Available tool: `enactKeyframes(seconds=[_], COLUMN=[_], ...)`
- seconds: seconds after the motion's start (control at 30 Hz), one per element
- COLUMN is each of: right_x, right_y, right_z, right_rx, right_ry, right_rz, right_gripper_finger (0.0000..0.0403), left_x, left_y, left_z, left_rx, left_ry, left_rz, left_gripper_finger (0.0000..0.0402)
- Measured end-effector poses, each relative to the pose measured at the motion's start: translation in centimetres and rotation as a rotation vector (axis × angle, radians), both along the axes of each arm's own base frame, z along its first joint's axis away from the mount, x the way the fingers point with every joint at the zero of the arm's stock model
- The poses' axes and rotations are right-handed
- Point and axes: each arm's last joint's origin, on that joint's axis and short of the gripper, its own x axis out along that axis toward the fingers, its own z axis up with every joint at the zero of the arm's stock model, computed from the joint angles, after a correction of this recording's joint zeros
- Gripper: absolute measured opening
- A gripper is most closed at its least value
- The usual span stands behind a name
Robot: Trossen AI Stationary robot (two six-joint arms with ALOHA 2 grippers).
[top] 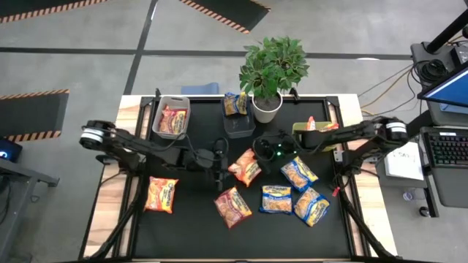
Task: Sort Maruchan noodles
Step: Put the orange noodle pack into the yellow bin
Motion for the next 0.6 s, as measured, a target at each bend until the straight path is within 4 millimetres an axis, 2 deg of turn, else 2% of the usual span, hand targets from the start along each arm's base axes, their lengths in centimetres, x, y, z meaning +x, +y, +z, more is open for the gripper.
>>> enactKeyframes(seconds=[0.2,0.3,0.4,0.6], right_x=[-2.0,-2.9,-3.8,-4.4], right_y=[0.0,0.1,0.1,0.1], right_z=[2.4,3.1,3.4,3.3], right_rx=[-0.038,-0.018,0.028,0.066], right_ry=[0.001,0.012,0.047,0.098], right_rz=[-0.06,-0.077,-0.109,-0.143], right_gripper_finger=[0.0008,0.0008,0.0008,0.0011], left_x=[-1.6,-2.0,-2.0,-0.8], left_y=[0.3,0.3,0.3,0.2], left_z=[3.0,3.6,3.3,0.8], left_rx=[0.071,0.074,0.071,0.043], left_ry=[-0.049,-0.058,-0.049,0.014], left_rz=[-0.003,-0.005,-0.004,0.011], left_gripper_finger=[0.0162,0.0162,0.0162,0.0162])
